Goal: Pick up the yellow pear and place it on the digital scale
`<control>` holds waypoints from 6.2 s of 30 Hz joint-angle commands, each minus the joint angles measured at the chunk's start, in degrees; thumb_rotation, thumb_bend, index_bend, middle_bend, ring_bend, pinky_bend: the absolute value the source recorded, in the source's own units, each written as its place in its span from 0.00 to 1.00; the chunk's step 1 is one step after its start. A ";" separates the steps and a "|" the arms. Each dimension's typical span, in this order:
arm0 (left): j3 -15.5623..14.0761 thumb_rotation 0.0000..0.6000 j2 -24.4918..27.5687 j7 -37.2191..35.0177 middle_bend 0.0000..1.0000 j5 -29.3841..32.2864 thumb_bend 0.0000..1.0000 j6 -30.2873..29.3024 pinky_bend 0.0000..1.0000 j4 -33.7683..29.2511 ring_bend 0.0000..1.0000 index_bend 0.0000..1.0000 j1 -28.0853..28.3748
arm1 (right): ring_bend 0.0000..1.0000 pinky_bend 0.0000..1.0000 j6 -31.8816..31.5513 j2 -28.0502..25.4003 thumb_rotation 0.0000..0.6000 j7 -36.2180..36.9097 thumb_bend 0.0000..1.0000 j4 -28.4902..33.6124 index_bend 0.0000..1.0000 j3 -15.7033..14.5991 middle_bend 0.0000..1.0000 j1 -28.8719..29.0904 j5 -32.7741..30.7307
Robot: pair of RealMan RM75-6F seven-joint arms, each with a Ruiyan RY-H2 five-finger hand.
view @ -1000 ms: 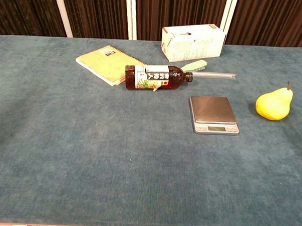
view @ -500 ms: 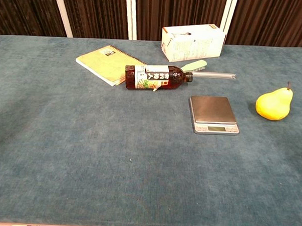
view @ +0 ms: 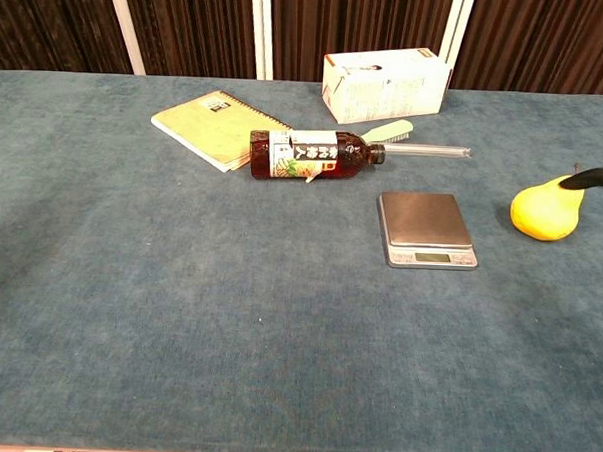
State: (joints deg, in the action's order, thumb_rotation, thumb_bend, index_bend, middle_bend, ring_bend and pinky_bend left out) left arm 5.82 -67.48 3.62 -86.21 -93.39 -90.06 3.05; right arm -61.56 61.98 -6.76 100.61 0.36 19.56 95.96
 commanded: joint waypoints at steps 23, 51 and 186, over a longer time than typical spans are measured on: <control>-0.11 1.00 -0.78 1.20 0.05 0.09 0.19 0.88 0.08 0.70 0.00 0.09 0.41 | 0.81 0.75 15.13 12.47 1.00 -24.82 0.97 3.65 0.00 5.86 0.77 12.67 -26.19; 0.49 1.00 -0.30 0.37 0.05 1.05 0.19 0.96 0.08 0.81 0.00 0.09 0.37 | 0.81 0.75 9.06 24.66 1.00 -40.83 0.97 -0.27 0.01 4.84 0.77 22.21 -48.31; 0.67 1.00 -0.60 1.68 0.05 1.29 0.19 0.82 0.08 0.39 0.00 0.09 0.38 | 0.06 0.65 -3.29 17.92 1.00 -19.37 0.48 -5.83 0.00 10.72 0.08 20.03 -41.98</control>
State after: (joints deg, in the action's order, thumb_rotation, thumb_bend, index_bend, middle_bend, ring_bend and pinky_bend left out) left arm 6.49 -68.08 5.29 -84.92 -92.57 -89.66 3.43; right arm -65.53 80.44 -26.05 95.36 10.76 39.40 54.68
